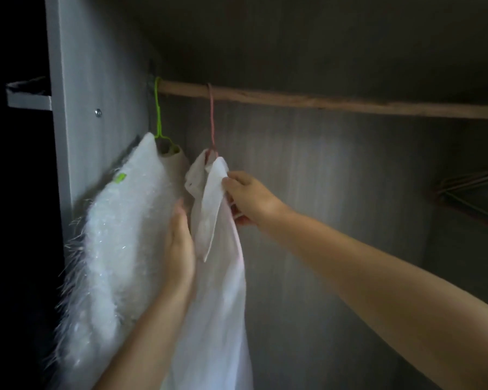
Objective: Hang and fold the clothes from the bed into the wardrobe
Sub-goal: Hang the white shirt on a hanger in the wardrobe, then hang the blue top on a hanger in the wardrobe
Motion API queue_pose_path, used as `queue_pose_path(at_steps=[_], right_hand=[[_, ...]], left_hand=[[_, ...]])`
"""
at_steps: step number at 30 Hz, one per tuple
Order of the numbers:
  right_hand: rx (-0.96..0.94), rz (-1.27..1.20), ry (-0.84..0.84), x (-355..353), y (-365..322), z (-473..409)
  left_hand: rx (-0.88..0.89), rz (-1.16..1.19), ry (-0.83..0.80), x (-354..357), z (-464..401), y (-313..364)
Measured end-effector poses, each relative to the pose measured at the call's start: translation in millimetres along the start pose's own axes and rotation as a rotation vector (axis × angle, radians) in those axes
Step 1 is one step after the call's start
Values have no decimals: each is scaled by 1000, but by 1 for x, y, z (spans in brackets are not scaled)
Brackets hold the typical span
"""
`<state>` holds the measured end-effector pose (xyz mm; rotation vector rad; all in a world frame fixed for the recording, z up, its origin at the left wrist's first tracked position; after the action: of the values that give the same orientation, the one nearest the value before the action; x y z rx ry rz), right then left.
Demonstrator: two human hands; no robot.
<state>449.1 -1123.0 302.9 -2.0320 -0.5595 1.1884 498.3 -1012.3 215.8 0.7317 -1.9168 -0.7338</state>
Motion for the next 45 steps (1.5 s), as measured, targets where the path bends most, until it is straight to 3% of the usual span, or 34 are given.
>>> queue_pose_path(at_steps=[4,7,9,13,17,21,26,30,35,40,45], right_hand=[[-29,142,99,-30,27,20],[-51,418,200,-71,59,56],[-35,559,251,-100,82,94],[112,798,415,-175,134,203],[443,973,552,-241,184,344],[779,1063,659,-286,217,526],[1313,1058,639,-295,234,749],[1652,945,658,-273,223,908],[1971,726,584,-193,224,1058],[2211,510,627,-145,215,1160],[2367,265,814,-123,218,1233]], left_hand=[[547,-243,-119,47,35,52],[813,-422,-372,95,80,62],[888,-475,-516,128,106,49],[792,-420,-786,202,169,-4],[588,-244,-1093,276,266,-60],[391,-56,-1442,340,424,-99],[176,-107,-1871,390,632,-135],[227,-201,-2176,393,789,-136],[362,-147,-2477,315,954,-127],[369,-56,-2656,296,1071,-107],[438,64,-2826,304,1167,-99]])
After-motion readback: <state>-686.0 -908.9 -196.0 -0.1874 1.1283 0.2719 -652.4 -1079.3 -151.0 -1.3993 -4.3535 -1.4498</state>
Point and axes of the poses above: each hand's wrist, its own z-axis away from the middle knuckle, its own x-axis out of the palm, y = z × x, the point moved 6 cm from there along -z, towards the middle knuckle, and after that the axes turned 14 degrees about z, right-handed, at the moved point
